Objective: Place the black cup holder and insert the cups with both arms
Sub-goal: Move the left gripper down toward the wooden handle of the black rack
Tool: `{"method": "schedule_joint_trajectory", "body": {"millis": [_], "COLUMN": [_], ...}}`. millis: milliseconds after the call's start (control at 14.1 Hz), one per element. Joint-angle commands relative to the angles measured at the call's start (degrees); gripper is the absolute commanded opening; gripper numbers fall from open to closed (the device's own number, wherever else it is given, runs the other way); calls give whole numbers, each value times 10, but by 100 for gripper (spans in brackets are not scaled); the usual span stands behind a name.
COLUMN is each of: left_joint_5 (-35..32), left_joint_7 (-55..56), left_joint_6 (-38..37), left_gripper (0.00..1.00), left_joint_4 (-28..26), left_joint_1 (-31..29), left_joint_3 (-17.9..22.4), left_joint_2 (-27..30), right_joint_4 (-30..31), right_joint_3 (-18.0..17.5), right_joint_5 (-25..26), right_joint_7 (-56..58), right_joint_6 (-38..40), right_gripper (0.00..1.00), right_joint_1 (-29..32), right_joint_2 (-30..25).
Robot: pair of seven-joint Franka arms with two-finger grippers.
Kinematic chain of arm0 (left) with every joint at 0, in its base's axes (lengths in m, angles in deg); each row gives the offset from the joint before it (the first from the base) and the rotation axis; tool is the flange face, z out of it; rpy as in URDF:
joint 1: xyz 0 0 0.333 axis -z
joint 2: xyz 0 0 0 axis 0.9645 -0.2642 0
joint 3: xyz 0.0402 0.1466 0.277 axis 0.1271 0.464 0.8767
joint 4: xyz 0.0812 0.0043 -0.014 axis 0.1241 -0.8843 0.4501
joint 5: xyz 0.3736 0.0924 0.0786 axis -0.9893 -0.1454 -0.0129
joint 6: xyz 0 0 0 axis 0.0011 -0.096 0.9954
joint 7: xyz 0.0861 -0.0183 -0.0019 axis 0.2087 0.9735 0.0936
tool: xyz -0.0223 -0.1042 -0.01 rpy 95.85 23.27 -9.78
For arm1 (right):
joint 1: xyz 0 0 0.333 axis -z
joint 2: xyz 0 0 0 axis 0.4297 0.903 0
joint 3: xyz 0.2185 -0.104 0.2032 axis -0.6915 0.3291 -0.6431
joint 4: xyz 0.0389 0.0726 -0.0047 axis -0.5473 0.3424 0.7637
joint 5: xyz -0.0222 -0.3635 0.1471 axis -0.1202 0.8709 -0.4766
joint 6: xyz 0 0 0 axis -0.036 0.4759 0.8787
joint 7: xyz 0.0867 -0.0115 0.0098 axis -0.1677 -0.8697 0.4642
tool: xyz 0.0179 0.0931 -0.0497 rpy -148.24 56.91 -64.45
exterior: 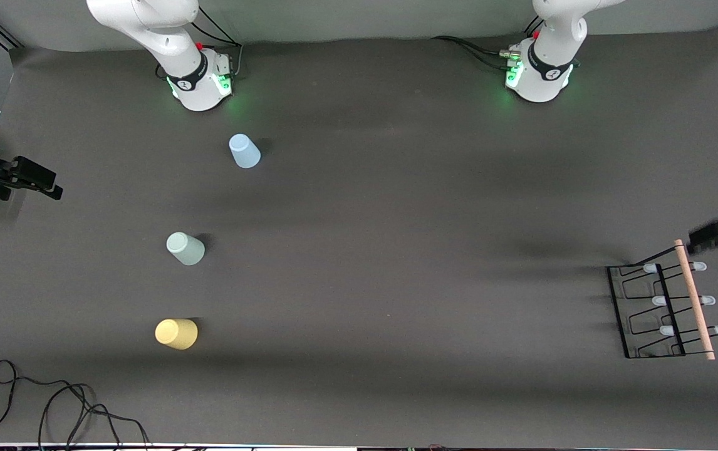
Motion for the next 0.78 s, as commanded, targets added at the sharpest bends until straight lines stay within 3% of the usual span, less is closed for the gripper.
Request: {"method": "schedule_joint_trajectory", "body": {"millis": [0,142,285,427,498,640,712], "left_joint_5": [-18,-18,-24,-40,-49,-65,-74], "left_joint_7": [-42,-56,-54,-56,-57,-53,-51], "left_joint_6": [53,102,104,104,104,102,94], "left_gripper": [92,84,69,42,35,0,0], "left_joint_4": [31,32,34,30,30,34,42], "left_joint_1": [-29,-33,-28,-32,-32,-29,-21], "left_joint_3": [-5,-4,-4,-4,-4,-4,-4], "left_joint_2": [-82,-123,-141,-149,-156,-165,-169], "right_joint_4": [-2,-1,-2,-1,-1,-2,-2], "right_joint_3": [4,3,3,3,3,3,3], "right_joint_5": [0,0,1,0,0,0,0], "right_joint_7": [8,8,9,9,9,9,9], "right_joint_6": [6,6,6,6,6,6,6], "right_gripper": [100,100,100,100,100,100,100], "right_joint_1": [-2,-3,-6,-5,-5,-6,-5], "right_joint_2": [-6,-7,-7,-6,-7,-7,-6]}}
